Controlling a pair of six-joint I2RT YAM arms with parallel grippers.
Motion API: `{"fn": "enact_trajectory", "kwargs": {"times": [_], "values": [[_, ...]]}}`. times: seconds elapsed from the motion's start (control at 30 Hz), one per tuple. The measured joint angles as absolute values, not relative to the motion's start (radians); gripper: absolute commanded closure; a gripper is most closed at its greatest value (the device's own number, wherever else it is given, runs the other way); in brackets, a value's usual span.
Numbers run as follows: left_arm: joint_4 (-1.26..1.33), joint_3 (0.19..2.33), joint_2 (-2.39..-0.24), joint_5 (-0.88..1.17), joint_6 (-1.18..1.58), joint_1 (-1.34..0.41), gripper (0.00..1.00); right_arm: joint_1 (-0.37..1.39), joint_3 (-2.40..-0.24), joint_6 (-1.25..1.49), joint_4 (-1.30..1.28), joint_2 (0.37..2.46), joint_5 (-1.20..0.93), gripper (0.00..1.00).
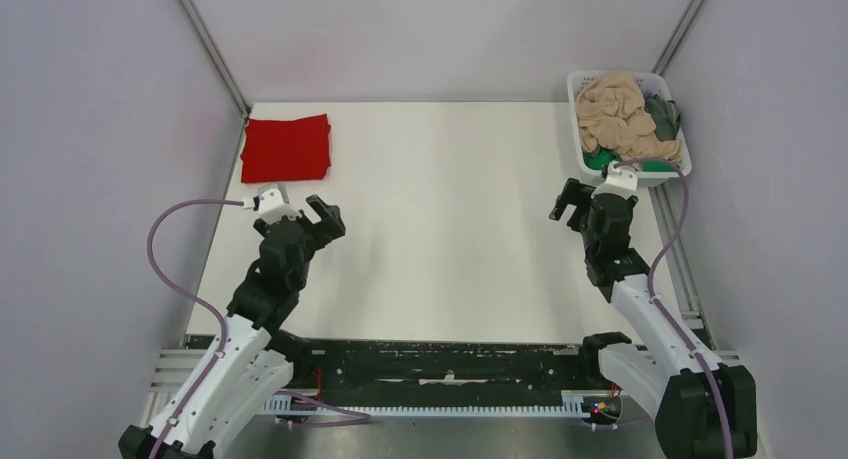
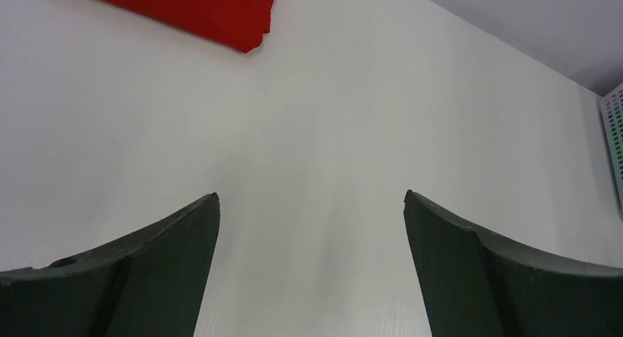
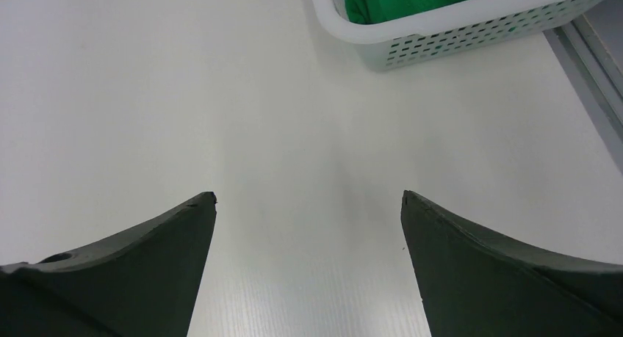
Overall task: Fold and stack the t-shirts
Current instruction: Grab crumpled tshirt from bin with the right arm
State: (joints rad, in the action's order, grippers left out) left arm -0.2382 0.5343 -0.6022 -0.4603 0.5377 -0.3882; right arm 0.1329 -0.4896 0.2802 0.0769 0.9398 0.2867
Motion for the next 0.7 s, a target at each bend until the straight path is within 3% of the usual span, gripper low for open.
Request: {"fn": "enact_trajectory", "kwargs": {"times": [0.23, 0.7], "values": [[-0.243, 0.534, -0.602, -0.461, 0.538, -0.388, 0.00, 0.132, -0.601, 0.223, 0.084, 1.016, 0.321, 0.02], [-0.252, 0.534, -0.638, -0.469, 0.539, -0.388, 0.00, -0.067, -1.204, 0.129, 0.082, 1.605, 0.339, 0.02]]}}
